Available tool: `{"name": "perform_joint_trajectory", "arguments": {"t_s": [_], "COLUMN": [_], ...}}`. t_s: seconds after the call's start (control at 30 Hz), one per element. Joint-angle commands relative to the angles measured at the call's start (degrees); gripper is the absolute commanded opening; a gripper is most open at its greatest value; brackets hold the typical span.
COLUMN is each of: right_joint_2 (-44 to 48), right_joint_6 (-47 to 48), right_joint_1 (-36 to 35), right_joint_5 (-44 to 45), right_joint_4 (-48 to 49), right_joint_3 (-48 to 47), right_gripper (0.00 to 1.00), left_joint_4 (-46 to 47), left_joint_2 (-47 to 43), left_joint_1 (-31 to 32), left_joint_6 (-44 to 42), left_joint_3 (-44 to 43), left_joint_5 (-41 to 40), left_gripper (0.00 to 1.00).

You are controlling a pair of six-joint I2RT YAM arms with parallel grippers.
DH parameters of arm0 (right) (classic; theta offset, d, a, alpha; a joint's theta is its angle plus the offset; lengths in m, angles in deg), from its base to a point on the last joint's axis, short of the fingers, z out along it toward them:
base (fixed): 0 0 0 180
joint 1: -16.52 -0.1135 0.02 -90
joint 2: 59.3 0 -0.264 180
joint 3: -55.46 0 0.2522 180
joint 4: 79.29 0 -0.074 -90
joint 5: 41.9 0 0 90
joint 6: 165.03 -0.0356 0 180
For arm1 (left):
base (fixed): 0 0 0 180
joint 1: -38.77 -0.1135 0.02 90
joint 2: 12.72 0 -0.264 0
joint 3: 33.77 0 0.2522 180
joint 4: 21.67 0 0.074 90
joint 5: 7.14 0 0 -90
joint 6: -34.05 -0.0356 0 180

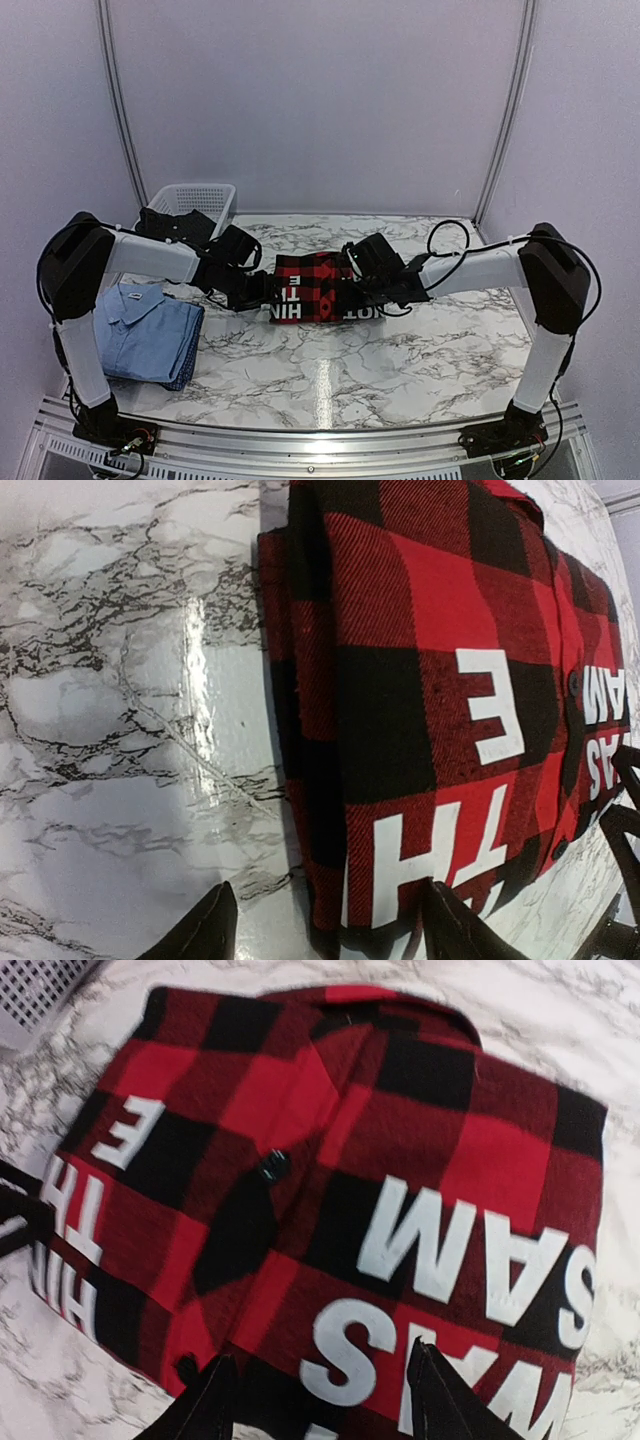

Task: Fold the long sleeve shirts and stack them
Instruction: Adjust the square-folded shirt at the center of the board.

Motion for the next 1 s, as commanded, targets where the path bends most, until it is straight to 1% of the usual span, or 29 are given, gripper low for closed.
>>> {"name": "perform_joint_trajectory", "arguments": {"t_s": [0.0, 0.17, 0.3, 0.53, 0.7, 0.8, 0.97], "right_joint_2": [0.5, -0.1, 1.0, 3.7, 5.9, 7.6, 9.4], "right_joint_6": [-1.8, -2.0, -2.0, -1.1, -0.2, 0.3, 1.5], "right_joint_1": [1.4, 2.2, 2.4, 2.5, 2.6, 3.0, 5.4], "right_joint_5": [-1.6, -2.9, -3.7, -5.3, -5.5, -5.5, -6.7], "right_joint_4": [1.5, 2.5, 2.9, 2.1, 1.1, 0.7, 1.4], "right_joint_3": [4.5, 7.6, 9.1, 7.8, 6.3, 5.9, 6.5], "right_gripper": [0.54, 0.53, 0.54, 0.55, 0.55, 0.56, 0.56], "left_joint_4": [0.8, 0.6, 0.5, -0.2, -1.8, -3.9, -5.5], "left_joint_2": [2.5, 5.2, 6.7, 6.8, 9.9, 11.7, 13.3], "left_joint_1": [0.2, 0.2, 0.2, 0.2, 0.3, 0.8, 1.3], "left_joint_6": [0.2, 0.7, 1.5, 3.0, 4.1, 4.4, 6.5], "left_joint_3": [-2.5, -4.0, -4.9, -5.4, -7.8, -9.9, -10.7], "left_joint_5": [0.2, -1.1, -1.4, -3.2, -3.7, -5.2, -6.9], "left_gripper": [0.64, 0.60, 0.59, 0.57, 0.56, 0.50, 0.34]}}
